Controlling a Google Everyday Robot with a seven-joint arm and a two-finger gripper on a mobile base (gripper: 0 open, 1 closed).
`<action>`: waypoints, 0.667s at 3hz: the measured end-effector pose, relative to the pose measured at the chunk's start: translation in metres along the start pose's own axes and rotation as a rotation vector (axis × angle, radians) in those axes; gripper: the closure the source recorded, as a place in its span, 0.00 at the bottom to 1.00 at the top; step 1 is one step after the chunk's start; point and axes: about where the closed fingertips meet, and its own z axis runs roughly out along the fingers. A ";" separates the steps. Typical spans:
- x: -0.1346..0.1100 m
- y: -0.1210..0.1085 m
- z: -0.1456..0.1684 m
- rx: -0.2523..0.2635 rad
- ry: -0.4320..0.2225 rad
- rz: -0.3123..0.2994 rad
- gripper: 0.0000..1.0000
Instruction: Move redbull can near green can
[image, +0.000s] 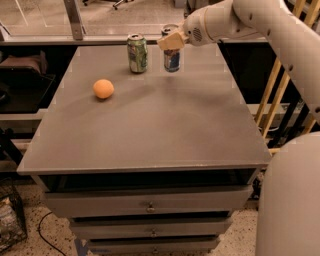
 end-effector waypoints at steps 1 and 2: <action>0.004 -0.007 0.020 0.028 0.032 0.050 1.00; 0.002 -0.005 0.035 0.043 0.044 0.085 1.00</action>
Offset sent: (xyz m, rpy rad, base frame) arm 0.0280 0.0327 -0.0187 0.0146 0.0892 -0.1287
